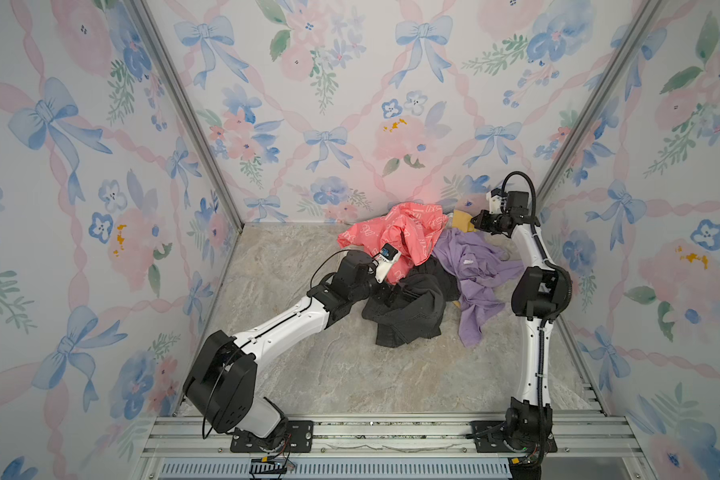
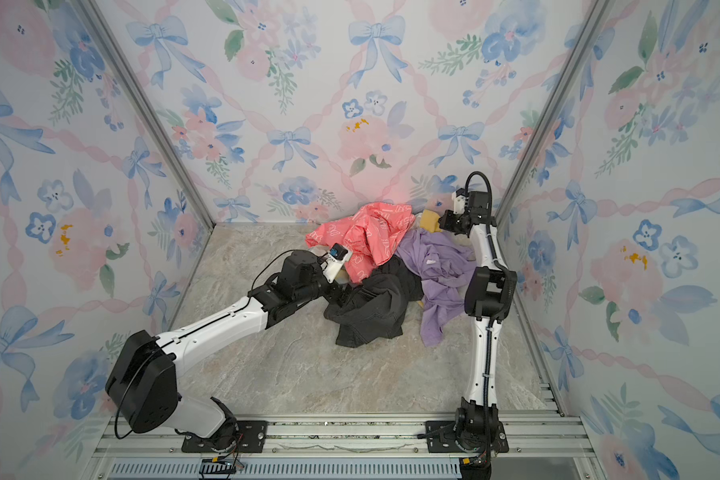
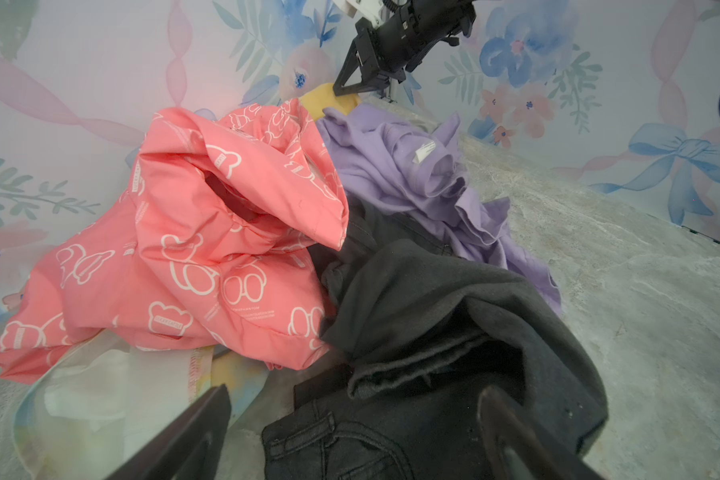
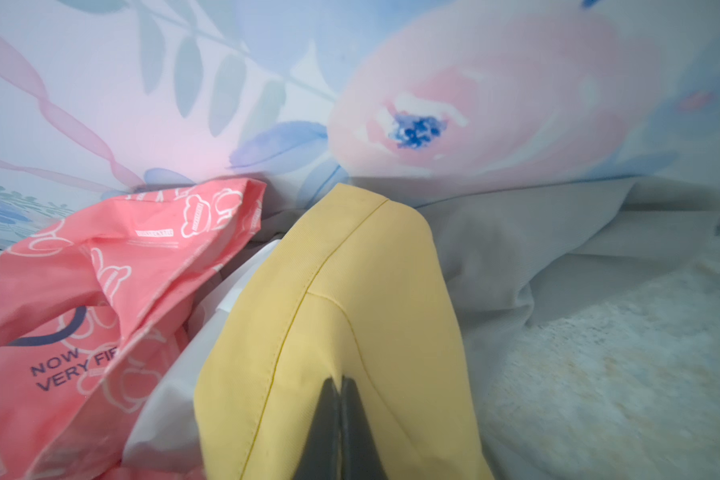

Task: Pick out a specific cloth from the pile
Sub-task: 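Lift the yellow cloth up out of the pile with the right gripper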

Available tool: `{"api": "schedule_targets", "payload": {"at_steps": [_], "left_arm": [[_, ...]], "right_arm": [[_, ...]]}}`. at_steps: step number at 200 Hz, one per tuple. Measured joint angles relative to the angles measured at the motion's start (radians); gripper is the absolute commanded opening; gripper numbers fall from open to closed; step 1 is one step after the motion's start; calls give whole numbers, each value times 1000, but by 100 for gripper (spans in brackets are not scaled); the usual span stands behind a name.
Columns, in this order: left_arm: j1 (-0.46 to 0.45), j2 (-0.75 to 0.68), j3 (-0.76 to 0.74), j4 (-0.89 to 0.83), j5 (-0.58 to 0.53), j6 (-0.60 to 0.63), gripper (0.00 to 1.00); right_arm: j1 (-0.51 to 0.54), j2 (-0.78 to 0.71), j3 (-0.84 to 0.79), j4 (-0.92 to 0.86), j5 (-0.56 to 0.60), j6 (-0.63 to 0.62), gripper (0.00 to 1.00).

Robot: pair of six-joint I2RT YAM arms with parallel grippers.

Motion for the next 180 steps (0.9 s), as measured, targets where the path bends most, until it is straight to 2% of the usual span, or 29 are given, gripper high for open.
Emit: {"api": "schedule_targets", "payload": {"at_steps": [53, 110, 180], "left_arm": [[18, 0, -24, 33, -19, -8, 95], [27, -5, -48, 51, -30, -27, 95], [27, -58, -64, 72, -72, -34, 95]], "right_arm": [[0, -152, -31, 65, 40, 27, 0], [2, -249, -48, 117, 85, 49, 0], [52, -435, -148, 253, 167, 82, 0]]}}
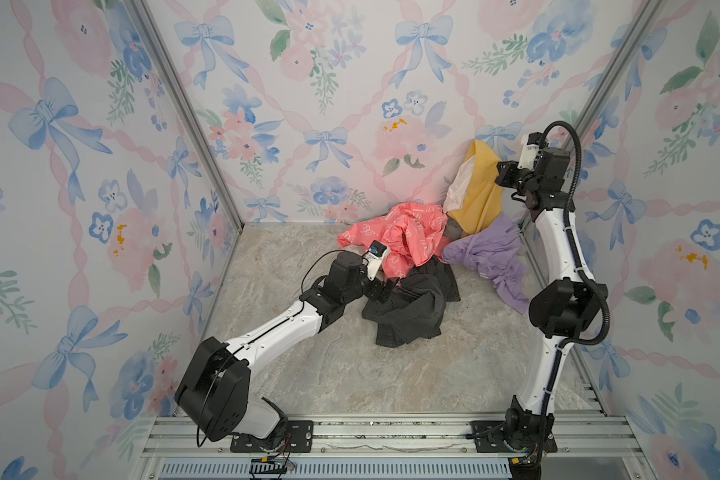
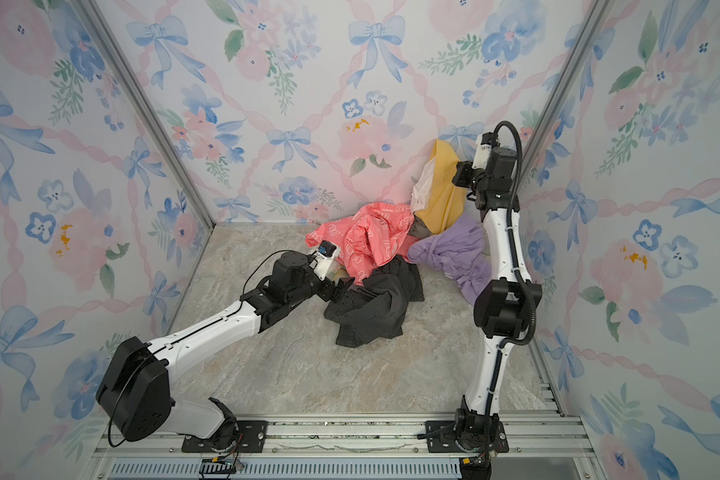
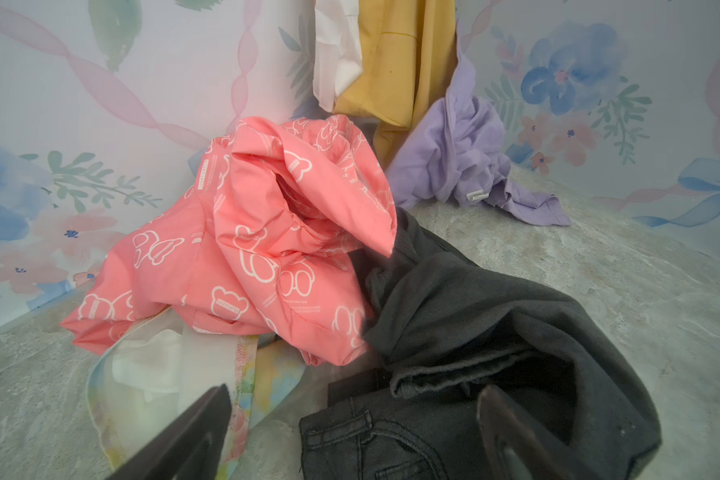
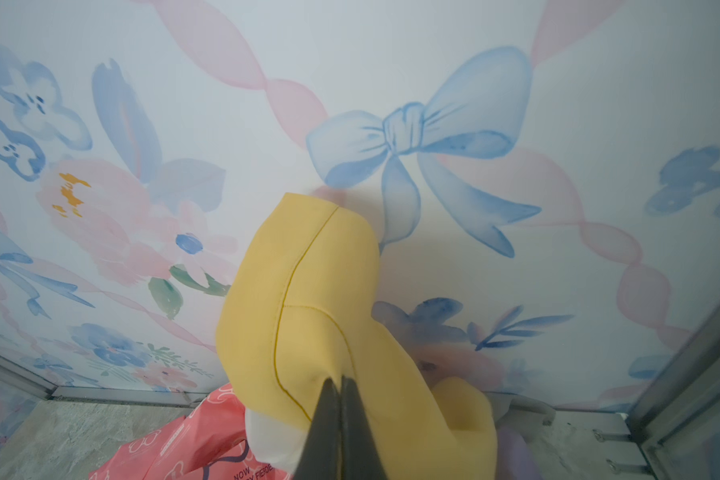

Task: Pick out a specific cloth from the pile
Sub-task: 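Lift the yellow cloth up out of the pile with the right gripper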

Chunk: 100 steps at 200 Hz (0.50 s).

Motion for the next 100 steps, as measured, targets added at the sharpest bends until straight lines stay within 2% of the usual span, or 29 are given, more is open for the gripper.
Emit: {"api": "schedule_targets", "payload": {"at_steps": [58, 100], "left_arm": [[0, -31, -37, 32, -66, -37, 96], [1, -93, -72, 75, -97, -87, 98]], "right_arm": [[86, -144, -3, 149, 63, 8, 0], [141, -222, -3, 187, 92, 16, 0]]}}
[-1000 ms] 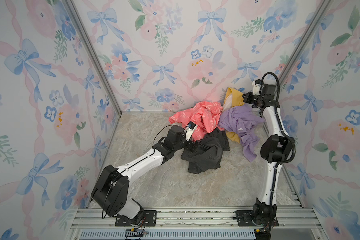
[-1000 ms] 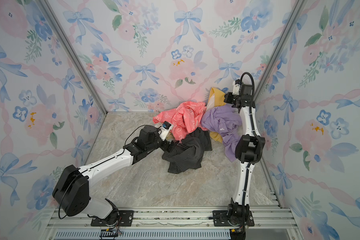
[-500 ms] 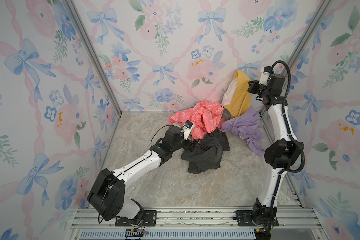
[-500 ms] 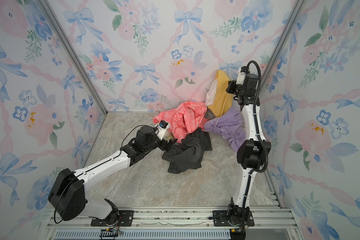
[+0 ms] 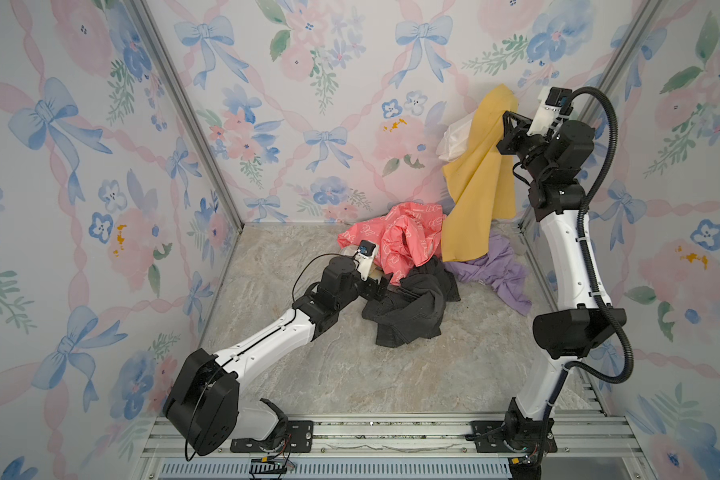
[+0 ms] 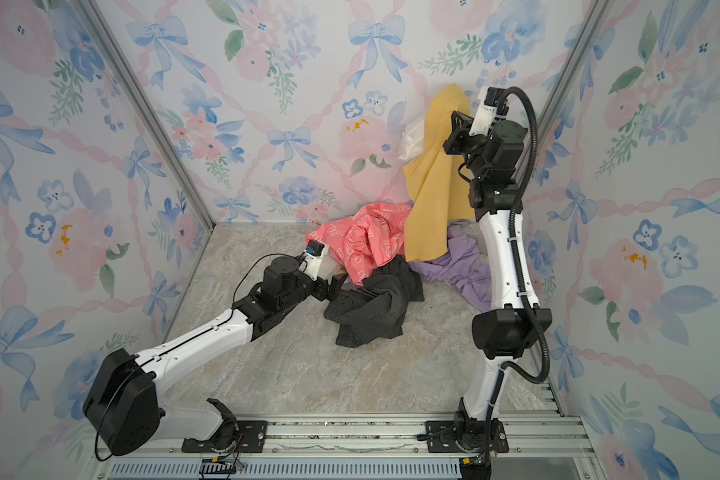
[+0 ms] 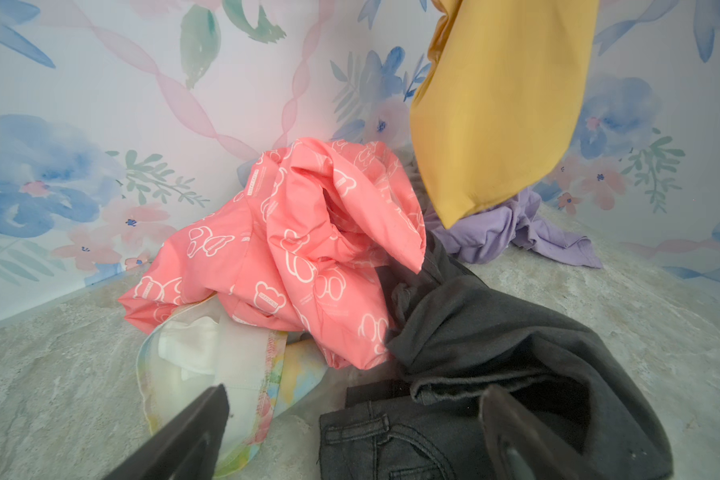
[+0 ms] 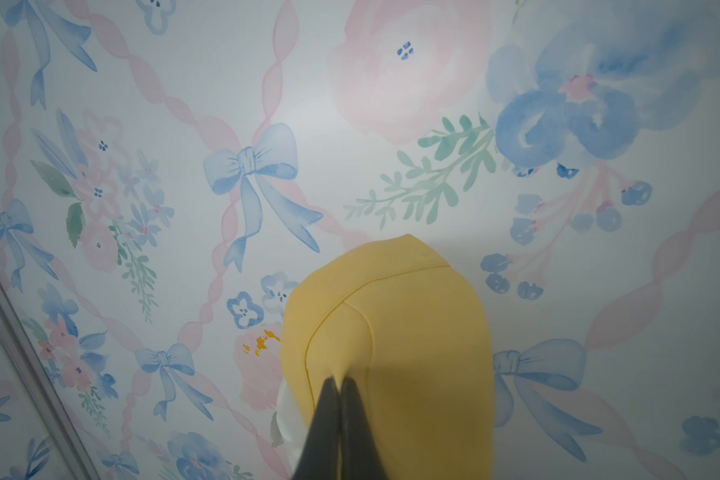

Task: Pick out a specific cloth from the pile
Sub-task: 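Lift the yellow cloth up out of the pile with the right gripper, then grasp the hanging yellow cloth with the left gripper while the right holds it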

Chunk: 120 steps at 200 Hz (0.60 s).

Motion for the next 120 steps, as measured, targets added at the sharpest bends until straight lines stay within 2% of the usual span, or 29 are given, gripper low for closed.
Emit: {"api": "schedule_targets", "payload": {"at_steps": [33, 72, 120], "left_arm": [[0, -32, 55, 34, -10, -47, 98], [-19, -27, 185, 85, 39, -108, 98], [-60, 21, 341, 129, 100, -147, 98]], "right_arm": [[61, -46, 31, -30, 10, 0, 0], [147, -150, -7, -71, 16, -25, 0], [299, -307, -163, -92, 23, -111, 0]]}}
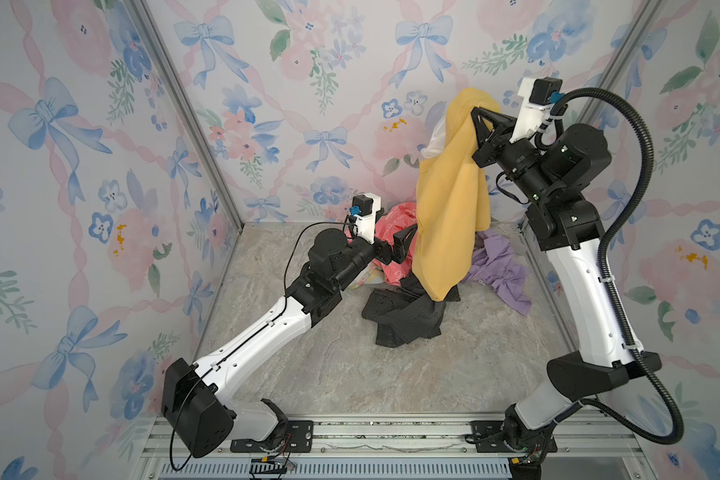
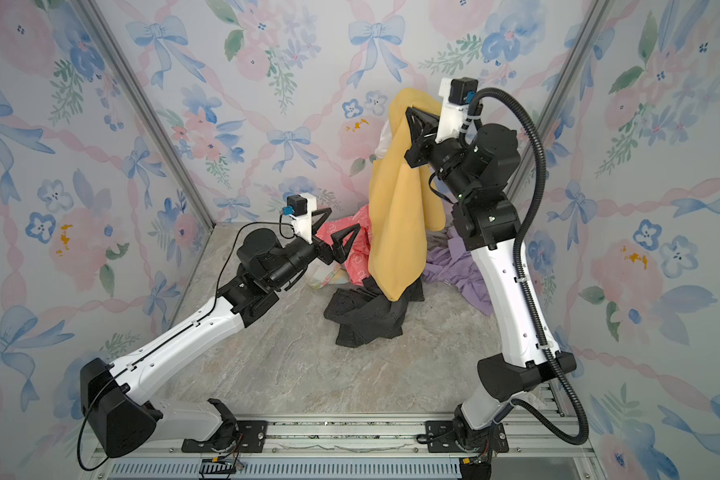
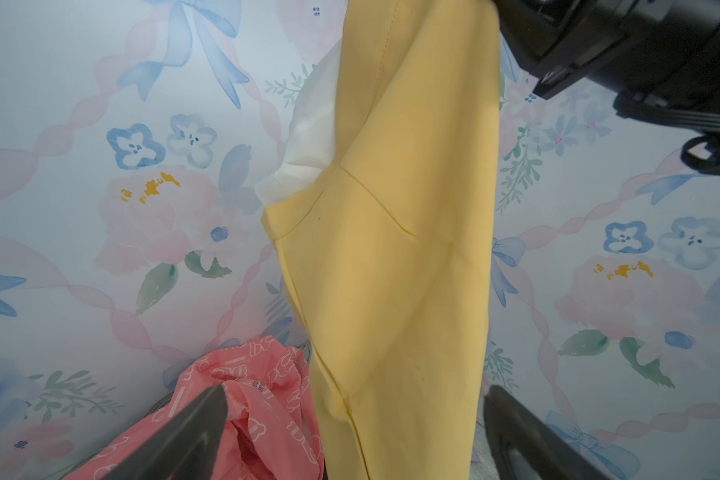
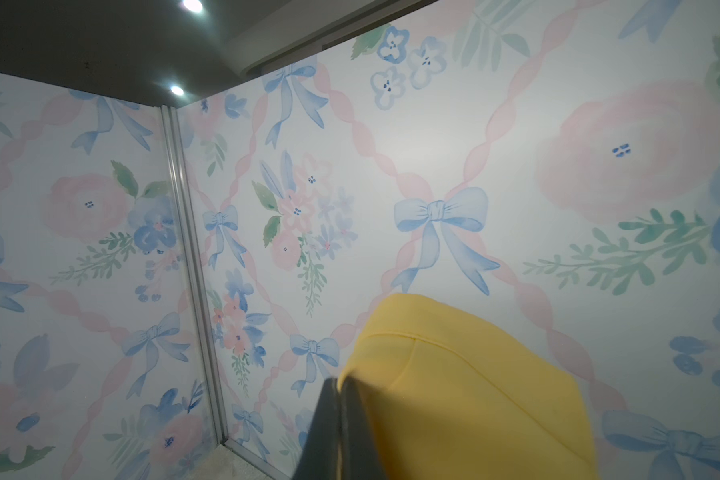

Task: Pick out a specific cloth from the pile
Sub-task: 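Grasp the hanging yellow cloth with the left gripper while the right holds it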

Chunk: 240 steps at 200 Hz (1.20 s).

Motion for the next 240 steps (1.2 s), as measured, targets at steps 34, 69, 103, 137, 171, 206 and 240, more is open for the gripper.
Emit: {"api": "schedule_targets", "payload": {"at_steps": [34, 69, 103, 137, 171, 206, 240], "left_arm": [[-13, 45, 86, 7, 14, -3, 98], [-34, 130, 171, 16, 36, -3, 98], [-67, 249, 259, 16, 53, -1, 92], [-71, 344, 350, 14, 48, 5, 0], [-53, 350, 357, 7, 46, 8, 0], [-6, 344, 356, 5, 33, -7, 0], [82, 289, 356, 5, 49, -47, 0]], "right_arm": [[52, -45, -78, 5, 23, -26, 0], [106, -62, -135, 8, 51, -37, 0], [169, -79, -176, 14, 76, -55, 0], [204, -84, -190, 12, 100, -64, 0], [208, -116, -249, 27, 127, -71, 0], [208, -186, -342, 39, 151, -70, 0], [207, -204, -397, 33, 148, -51, 0]]}}
